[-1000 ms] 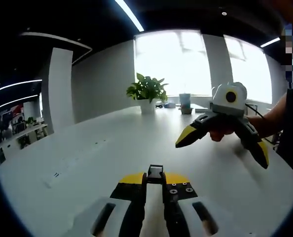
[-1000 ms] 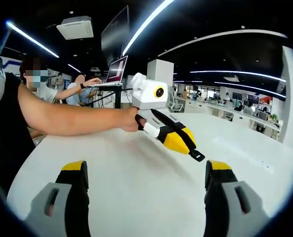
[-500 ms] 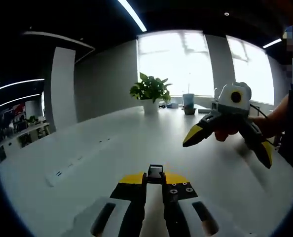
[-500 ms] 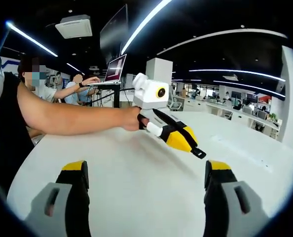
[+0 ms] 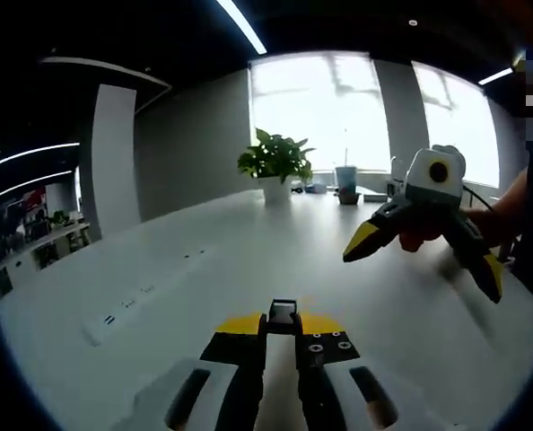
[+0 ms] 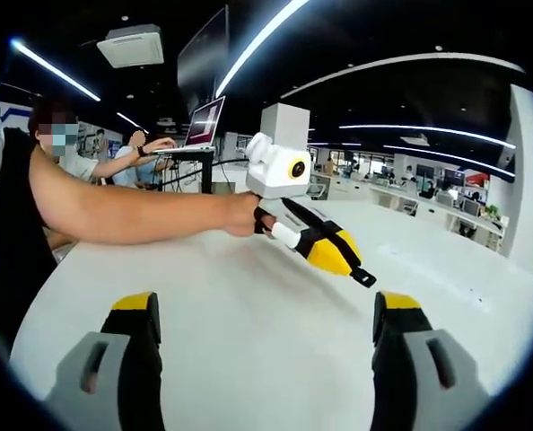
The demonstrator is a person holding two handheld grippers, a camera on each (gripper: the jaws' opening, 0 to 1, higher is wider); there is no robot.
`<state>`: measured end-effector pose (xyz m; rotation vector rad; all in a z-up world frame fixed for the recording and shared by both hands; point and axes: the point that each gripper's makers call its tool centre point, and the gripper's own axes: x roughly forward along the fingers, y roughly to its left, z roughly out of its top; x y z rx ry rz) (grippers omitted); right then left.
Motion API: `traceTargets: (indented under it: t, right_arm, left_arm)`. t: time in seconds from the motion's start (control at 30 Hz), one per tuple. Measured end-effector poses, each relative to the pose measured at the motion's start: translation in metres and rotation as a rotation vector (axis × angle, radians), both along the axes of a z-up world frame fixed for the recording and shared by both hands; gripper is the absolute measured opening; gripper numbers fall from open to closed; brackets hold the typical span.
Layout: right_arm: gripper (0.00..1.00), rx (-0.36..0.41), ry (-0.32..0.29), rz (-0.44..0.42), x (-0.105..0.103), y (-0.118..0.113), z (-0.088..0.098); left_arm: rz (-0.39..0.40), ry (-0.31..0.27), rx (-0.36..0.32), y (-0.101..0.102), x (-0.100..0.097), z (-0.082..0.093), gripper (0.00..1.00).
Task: Snap the two parts of the plastic buckle together until the buckle closes and remains connected.
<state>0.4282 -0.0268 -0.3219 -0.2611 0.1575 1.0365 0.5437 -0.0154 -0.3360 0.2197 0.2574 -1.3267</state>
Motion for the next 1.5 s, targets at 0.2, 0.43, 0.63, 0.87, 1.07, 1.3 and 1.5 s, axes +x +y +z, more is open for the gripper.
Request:
traceTargets:
  t: [0.2, 0.43, 0.63, 0.87, 1.07, 1.3, 1.5]
  right_arm:
    - [1.0, 0.012, -0.007, -0.051, 0.01, -0.008, 0.004]
    - [1.0, 0.035, -0.021, -0.202, 0.033, -0.03, 0.011]
    - [1.0, 0.041, -0.016, -0.205, 0.033, -0.032, 0.012]
    - [1.0, 0.037, -0.022, -0.207, 0.031, -0.032, 0.012]
    - [1.0, 0.045, -0.024, -0.203, 0.029, -0.031, 0.013]
    - [1.0, 0.032, -0.006, -0.192, 0.028, -0.027, 0.007]
    - [1.0, 0.025, -0.005, -0.192, 0.027, -0.028, 0.005]
  left_arm:
    - [0.002, -0.004, -0.005, 0.0, 0.01, 0.003, 0.09]
    - [-0.009, -0.006, 0.026, -0.007, 0.013, -0.004, 0.09]
    - [-0.009, -0.006, 0.032, -0.007, 0.006, -0.006, 0.09]
    - [0.004, -0.008, 0.017, -0.008, 0.007, -0.003, 0.1]
    - [-0.002, -0.006, 0.017, -0.009, 0.013, -0.01, 0.1]
    - [-0.009, -0.006, 0.025, -0.012, 0.022, -0.014, 0.1]
    - [-0.007, -0.002, 0.021, -0.013, 0.028, -0.016, 0.1]
